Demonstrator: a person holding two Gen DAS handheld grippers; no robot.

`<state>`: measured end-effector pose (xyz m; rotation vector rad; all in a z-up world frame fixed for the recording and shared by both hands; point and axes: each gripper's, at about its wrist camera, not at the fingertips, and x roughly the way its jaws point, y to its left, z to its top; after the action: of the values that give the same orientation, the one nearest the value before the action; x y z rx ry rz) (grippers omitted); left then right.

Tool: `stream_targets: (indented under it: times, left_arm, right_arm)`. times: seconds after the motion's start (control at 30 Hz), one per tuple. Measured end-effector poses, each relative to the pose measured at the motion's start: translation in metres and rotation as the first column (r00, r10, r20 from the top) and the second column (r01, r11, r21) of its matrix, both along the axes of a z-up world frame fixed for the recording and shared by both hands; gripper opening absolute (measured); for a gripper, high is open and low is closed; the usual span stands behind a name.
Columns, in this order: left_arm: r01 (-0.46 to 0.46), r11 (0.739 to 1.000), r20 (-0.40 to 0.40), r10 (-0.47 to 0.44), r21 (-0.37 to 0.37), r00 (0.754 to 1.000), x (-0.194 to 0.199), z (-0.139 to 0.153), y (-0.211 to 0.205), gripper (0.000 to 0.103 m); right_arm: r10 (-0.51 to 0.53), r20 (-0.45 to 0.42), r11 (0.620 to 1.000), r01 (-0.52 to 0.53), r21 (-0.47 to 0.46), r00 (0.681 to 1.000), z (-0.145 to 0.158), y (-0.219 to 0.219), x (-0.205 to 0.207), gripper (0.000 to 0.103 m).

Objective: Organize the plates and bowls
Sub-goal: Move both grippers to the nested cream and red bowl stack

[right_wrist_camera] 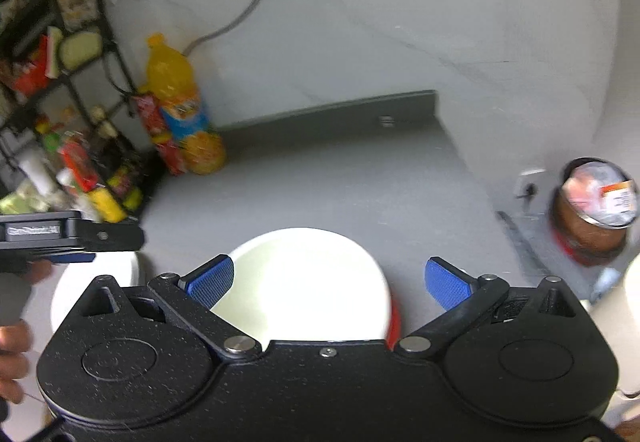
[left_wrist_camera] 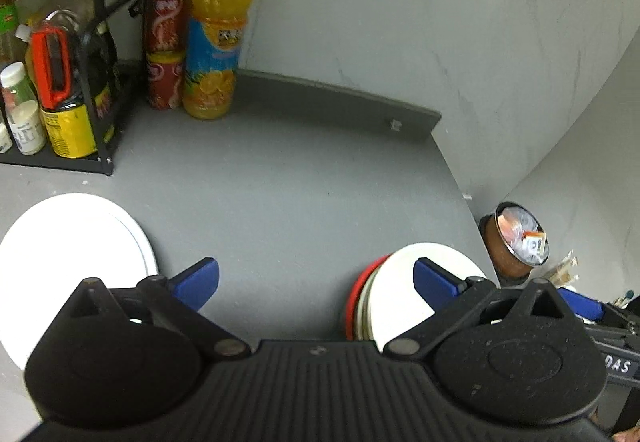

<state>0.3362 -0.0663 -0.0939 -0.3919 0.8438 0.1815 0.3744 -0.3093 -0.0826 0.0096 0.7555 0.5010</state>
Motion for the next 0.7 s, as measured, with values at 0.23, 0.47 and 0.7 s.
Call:
stream_targets:
  times: [0.23,0.47,0.7]
  left_arm:
    - [0.014,0.999,-0.063,-0.011,0.044,0.998,0.011,-0.016,-0.019,0.102]
    - [0.032,0.996,-0.092,-0.025,0.079,0.995,0.023,-0.03,-0.033,0.102]
    - [0.028,0.999,-0.153,-0.025,0.019,0.988,0.034,-0.052,-0.038,0.101]
  right_arm:
    - [-0.008,-0.008,1.0,0.009,0.005,1.0,-0.014,-0.013,0.008,0.103]
    - [-0.021,-0.098,1.0,0.023,0.02,0.995,-0.036,-0.016,0.018,0.103]
    - [-0.036,-0.2,0.998,0.046,0.042,0.979,-0.056,-0.018,0.029,0.101]
